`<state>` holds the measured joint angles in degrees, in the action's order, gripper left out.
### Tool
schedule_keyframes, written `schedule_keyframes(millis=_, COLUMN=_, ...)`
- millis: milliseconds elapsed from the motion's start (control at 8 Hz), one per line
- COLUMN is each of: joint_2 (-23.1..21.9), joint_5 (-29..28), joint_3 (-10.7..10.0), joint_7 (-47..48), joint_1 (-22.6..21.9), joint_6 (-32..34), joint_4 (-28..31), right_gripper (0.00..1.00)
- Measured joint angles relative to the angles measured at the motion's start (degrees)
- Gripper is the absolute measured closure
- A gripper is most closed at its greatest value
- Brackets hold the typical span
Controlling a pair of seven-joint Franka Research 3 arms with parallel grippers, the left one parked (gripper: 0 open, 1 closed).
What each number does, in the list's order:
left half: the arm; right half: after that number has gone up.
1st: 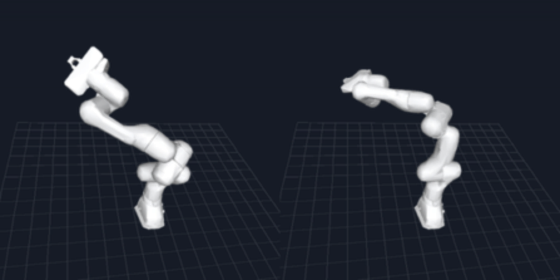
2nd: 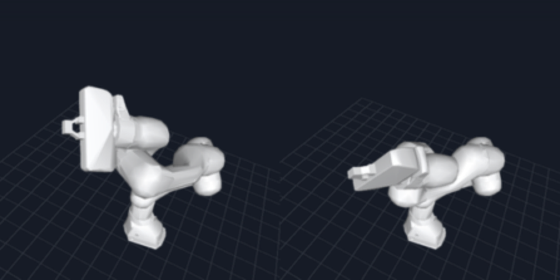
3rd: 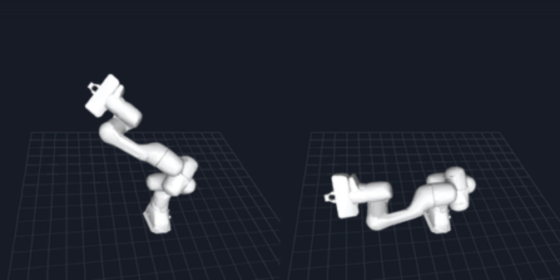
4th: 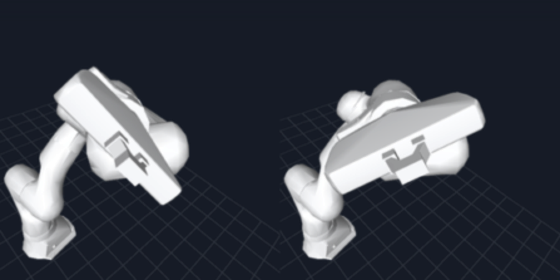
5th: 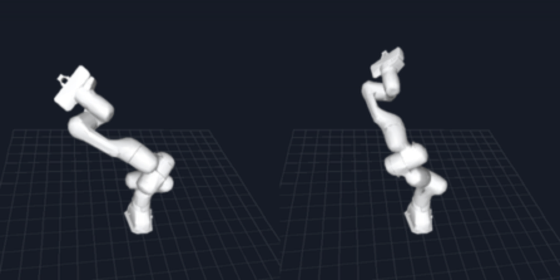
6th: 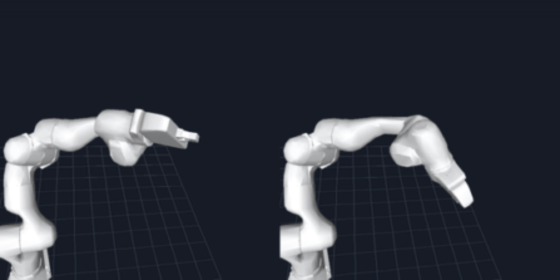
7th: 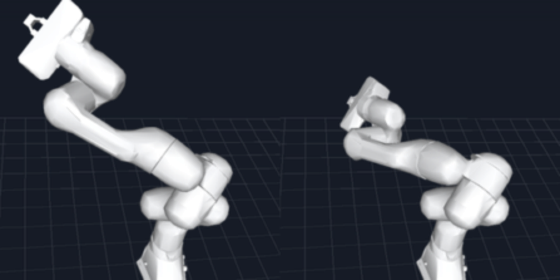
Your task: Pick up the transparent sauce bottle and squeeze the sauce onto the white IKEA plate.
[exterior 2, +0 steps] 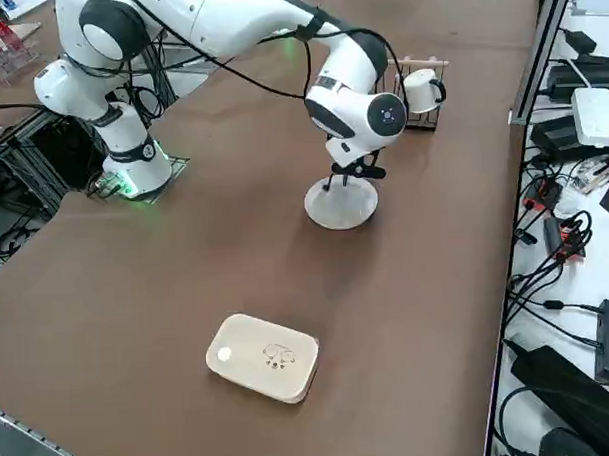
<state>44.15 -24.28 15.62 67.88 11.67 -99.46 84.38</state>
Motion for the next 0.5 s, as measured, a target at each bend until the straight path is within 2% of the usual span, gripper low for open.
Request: schedule_keyframes(millis=500, joint_2=-0.44, joint_5=12.8, joint_3=0.27, joint_7=6.85, joint_1=-4.39, joint_6=-0.02, joint_4=-3.44, right_gripper=0.63)
